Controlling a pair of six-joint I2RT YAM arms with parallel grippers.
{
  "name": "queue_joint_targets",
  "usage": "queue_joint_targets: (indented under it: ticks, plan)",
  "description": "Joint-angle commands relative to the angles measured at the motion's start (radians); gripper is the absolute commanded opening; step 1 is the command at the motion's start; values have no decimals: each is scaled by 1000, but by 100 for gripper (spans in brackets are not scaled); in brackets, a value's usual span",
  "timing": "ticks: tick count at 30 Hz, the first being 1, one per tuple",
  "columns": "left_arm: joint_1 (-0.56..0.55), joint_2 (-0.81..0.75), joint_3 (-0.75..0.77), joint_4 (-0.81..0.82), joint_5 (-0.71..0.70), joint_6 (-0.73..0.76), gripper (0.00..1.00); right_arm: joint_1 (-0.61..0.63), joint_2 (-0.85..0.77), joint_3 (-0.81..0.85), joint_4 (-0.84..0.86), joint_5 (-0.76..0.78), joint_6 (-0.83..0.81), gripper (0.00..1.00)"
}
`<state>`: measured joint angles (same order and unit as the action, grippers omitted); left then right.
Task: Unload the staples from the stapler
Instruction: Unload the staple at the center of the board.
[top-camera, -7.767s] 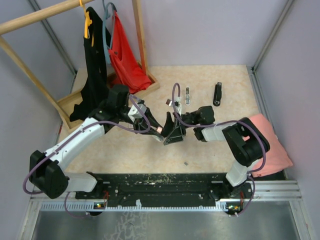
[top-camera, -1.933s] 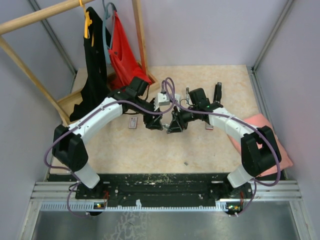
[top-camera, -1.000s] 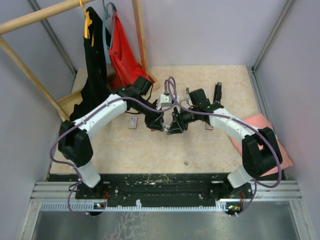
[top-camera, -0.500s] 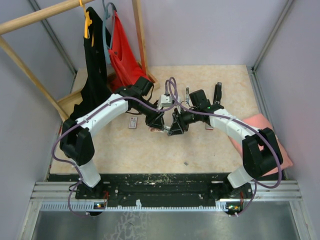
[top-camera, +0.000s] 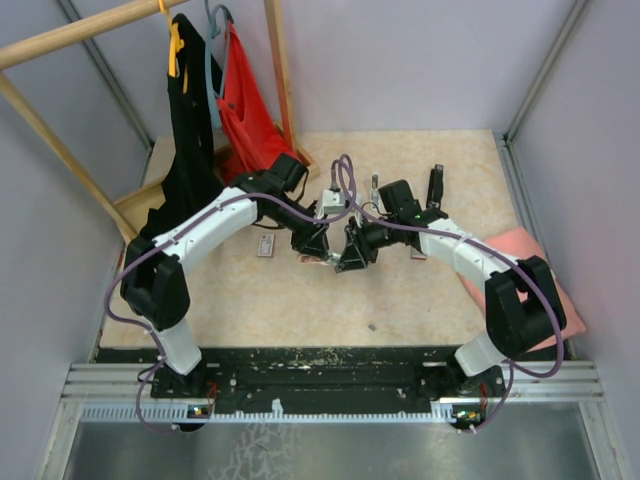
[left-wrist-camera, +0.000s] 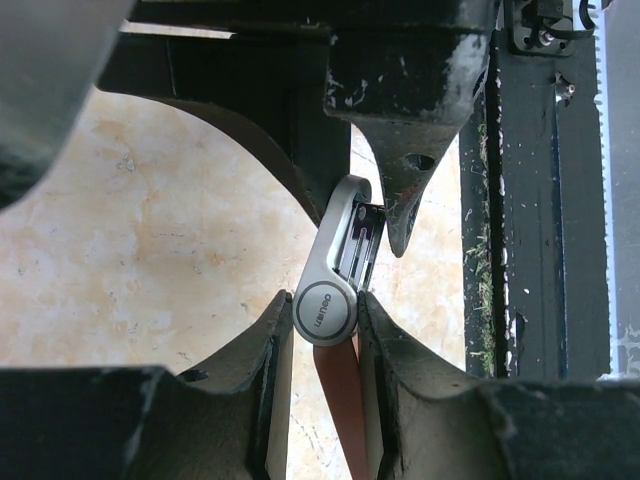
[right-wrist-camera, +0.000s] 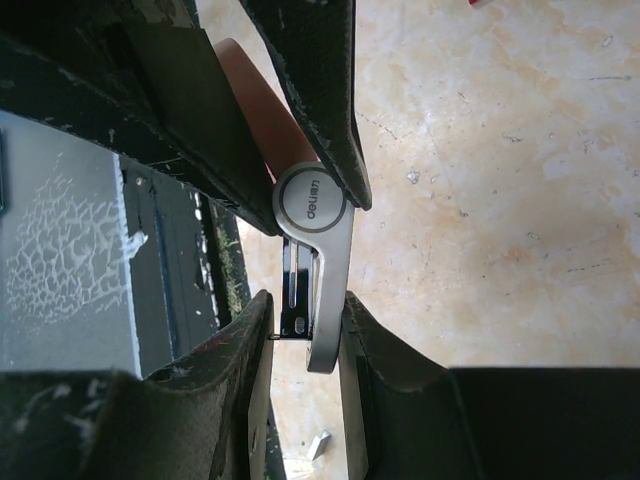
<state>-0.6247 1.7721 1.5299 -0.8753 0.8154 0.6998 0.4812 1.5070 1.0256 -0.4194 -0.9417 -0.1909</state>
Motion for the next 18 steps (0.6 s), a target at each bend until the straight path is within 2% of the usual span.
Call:
queue_joint_targets:
  ticks: [1, 5, 9, 18]
  plan:
    - [-27, 38, 13, -95, -13, 8, 17, 17, -64, 26, 135, -7, -38, 1]
    - [-27, 38, 14, -87, -42, -17, 6, 16, -62, 24, 137, 6, -42, 2]
    - [-27, 34, 13, -60, -116, -50, 0, 6, -59, 24, 141, 21, -36, 11]
    - [-27, 5, -37, 27, -188, -96, 0, -36, -59, 30, 140, 27, -33, 47]
